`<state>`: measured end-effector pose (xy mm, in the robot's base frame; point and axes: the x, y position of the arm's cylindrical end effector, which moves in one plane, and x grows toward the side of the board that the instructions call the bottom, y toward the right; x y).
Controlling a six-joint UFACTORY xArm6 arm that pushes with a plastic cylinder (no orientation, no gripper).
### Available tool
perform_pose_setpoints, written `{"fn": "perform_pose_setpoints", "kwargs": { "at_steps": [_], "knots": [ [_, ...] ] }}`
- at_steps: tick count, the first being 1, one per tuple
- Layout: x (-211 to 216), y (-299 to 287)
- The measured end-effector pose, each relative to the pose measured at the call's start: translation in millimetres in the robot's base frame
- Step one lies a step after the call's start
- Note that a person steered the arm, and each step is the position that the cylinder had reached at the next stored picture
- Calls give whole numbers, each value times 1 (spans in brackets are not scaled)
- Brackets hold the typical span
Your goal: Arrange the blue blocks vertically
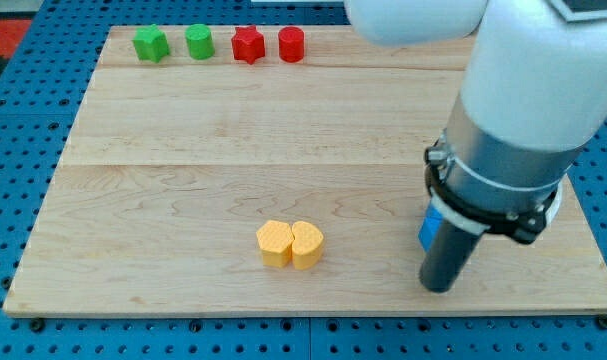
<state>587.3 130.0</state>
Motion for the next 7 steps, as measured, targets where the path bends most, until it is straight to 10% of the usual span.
{"fn": "perform_pose_setpoints", "kwargs": {
  "at_steps": [7],
  "knots": [
    [-140, 84]
  ]
}}
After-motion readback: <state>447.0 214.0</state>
